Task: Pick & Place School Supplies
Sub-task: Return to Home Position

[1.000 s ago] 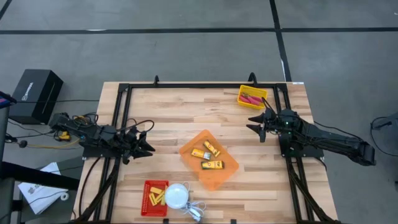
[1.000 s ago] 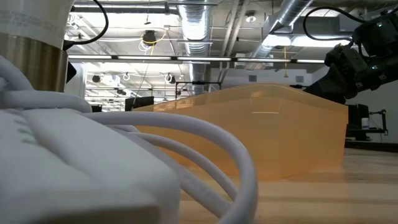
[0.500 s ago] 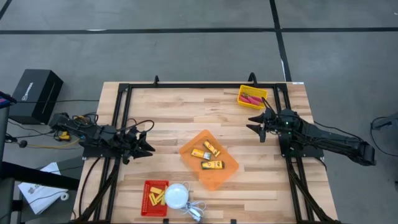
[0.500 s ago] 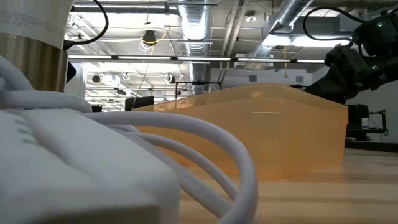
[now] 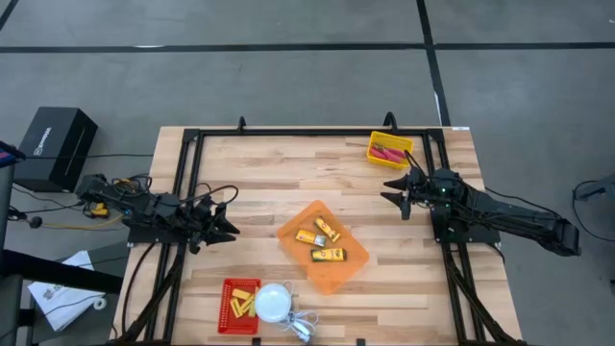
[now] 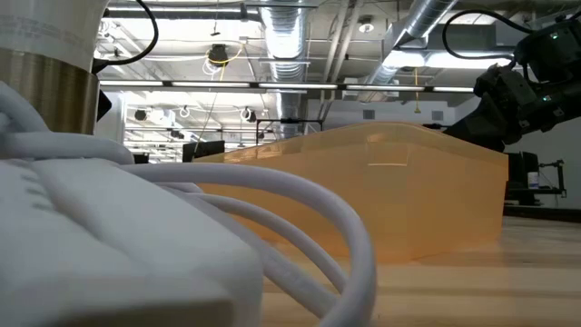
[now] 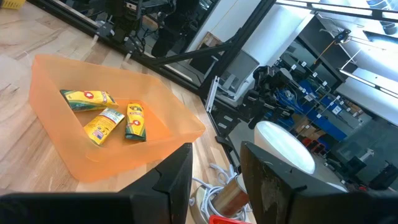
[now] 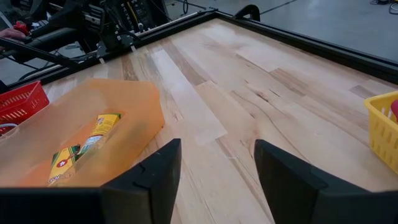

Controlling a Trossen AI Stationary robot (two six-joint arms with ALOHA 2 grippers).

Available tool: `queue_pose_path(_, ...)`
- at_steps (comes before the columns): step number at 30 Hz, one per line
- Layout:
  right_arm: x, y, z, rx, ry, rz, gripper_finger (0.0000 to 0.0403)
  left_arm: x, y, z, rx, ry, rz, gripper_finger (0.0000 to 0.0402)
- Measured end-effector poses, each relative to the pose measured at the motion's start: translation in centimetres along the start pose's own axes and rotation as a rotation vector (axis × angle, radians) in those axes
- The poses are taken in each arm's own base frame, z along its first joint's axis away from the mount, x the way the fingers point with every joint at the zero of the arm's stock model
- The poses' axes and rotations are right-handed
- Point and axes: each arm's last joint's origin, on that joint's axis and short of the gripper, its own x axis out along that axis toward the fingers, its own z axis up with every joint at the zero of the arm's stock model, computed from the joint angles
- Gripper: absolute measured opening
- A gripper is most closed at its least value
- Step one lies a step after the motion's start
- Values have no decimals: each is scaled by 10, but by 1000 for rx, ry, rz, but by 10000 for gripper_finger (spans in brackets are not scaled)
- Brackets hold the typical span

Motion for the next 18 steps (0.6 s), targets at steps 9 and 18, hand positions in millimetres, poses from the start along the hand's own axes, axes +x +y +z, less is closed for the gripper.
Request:
queue_pose_path(9, 0, 0, 0, 0, 0, 0, 194, 0, 0, 0, 0, 0, 0, 131)
queue_pose_path(18, 0, 0, 0, -1, 0, 0, 192, 0, 0, 0, 0, 0, 0, 131)
